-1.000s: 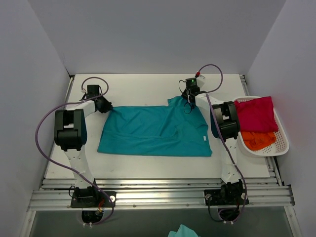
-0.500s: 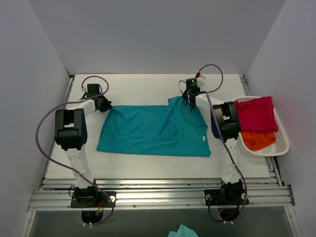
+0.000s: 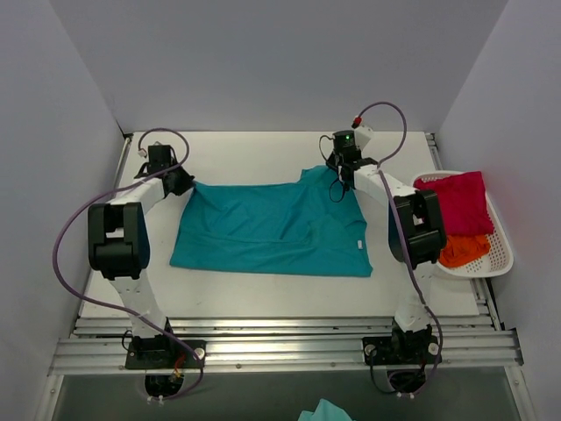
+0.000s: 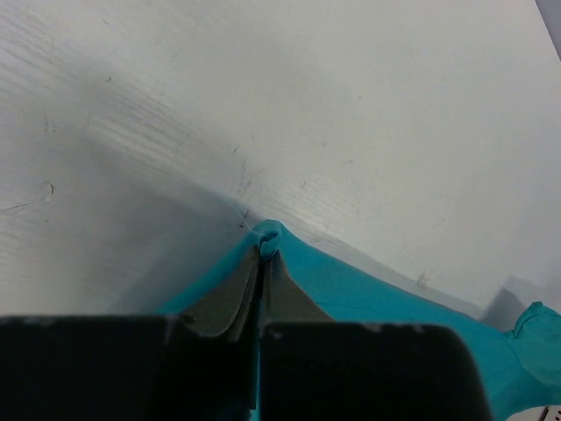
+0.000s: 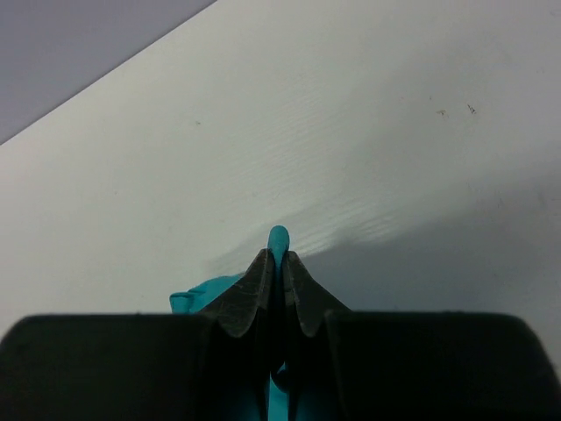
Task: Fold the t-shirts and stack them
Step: Grap the side of the flattened tshirt furthest away from the robot with both arms, then fold the other side of the tshirt into a rectangle
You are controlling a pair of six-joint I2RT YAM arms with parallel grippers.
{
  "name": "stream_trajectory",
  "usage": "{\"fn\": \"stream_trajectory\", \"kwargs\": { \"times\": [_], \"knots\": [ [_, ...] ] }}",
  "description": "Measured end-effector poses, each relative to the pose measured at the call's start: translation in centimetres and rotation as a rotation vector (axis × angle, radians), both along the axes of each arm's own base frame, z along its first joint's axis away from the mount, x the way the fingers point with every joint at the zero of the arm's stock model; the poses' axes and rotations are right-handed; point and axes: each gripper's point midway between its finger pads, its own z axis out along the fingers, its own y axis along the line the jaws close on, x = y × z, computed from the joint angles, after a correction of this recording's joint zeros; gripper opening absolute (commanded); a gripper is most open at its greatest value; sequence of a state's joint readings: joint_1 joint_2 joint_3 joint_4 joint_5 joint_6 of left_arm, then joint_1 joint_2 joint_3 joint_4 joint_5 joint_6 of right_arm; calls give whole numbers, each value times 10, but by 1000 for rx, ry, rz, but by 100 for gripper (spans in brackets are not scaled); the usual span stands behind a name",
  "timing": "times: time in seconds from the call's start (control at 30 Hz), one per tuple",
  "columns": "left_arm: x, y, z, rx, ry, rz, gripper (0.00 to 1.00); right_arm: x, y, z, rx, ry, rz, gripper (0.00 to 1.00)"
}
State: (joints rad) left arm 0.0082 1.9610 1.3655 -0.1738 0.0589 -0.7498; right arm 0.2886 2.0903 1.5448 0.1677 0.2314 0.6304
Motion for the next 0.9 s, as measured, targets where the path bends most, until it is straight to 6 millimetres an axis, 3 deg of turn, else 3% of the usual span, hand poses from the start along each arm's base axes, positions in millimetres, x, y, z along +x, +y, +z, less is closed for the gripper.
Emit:
{"fn": "stream_trajectory", "kwargs": {
  "times": [0.17,0.47,0.73,0.9],
  "knots": [
    [-16,0,0,1,7,-2,2,-22,6,16,-14,-14,10,0],
    [-51,0,7,2,4,-1,2,-79,12,19,-63,9,21,0],
    [-81,1,17,10,-30,6,2,-125,4,36,-71,-18,10,0],
    [-99,4,14,21,-27,18,2,-148,-5,35,-80,-20,-6,0]
  ]
}}
